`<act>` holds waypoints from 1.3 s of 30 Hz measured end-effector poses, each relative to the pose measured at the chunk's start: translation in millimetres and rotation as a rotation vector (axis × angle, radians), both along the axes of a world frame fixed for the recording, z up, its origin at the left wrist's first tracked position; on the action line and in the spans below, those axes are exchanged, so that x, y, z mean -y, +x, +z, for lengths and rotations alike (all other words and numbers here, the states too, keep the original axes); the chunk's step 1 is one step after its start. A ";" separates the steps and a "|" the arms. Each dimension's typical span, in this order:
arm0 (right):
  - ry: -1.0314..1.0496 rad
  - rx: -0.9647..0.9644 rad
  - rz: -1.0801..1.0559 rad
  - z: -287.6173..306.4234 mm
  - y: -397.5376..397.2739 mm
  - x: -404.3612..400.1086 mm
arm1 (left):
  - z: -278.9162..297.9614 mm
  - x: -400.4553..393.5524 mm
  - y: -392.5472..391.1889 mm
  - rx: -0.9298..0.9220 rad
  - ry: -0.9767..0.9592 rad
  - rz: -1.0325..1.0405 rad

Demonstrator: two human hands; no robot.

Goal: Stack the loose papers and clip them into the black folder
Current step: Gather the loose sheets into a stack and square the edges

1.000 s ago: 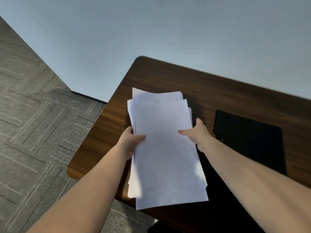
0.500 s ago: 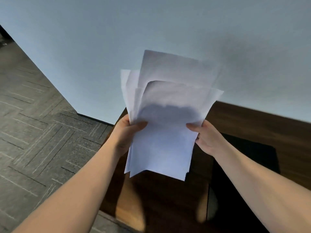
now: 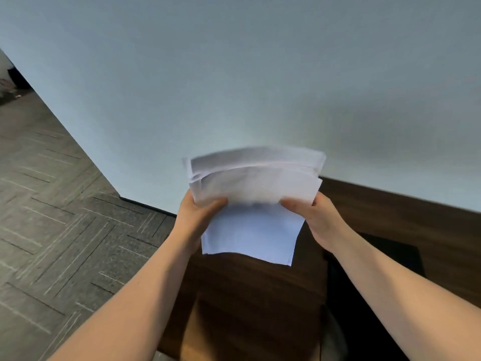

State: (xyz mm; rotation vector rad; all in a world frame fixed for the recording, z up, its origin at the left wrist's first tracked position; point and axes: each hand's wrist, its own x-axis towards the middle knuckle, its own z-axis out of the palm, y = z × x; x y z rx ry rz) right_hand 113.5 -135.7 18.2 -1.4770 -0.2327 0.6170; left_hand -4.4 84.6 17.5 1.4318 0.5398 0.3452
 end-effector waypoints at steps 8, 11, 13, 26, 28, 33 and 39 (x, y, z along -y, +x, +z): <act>-0.056 -0.102 -0.061 -24.1 -20.9 -3.5 | -12.6 12.0 -16.5 0.020 -0.045 -0.004; -0.023 -0.078 -0.120 -19.9 -18.3 -7.8 | -3.6 11.5 -8.7 0.100 -0.047 -0.022; -0.017 -0.060 -0.113 -15.1 -15.3 -9.0 | 5.0 10.6 -5.0 0.124 -0.044 0.053; -0.077 0.058 -0.083 -6.0 -16.4 -13.0 | 35.0 29.0 13.0 0.208 0.025 0.506; -0.089 0.069 -0.094 -3.5 -15.5 -12.8 | 34.3 26.7 13.9 0.221 0.010 0.517; -0.145 0.094 -0.044 -3.1 -18.6 -14.5 | 30.1 32.6 15.6 0.151 0.025 0.457; -0.192 0.038 -0.040 -8.8 -12.2 -7.9 | 33.9 30.2 15.6 0.101 0.043 0.432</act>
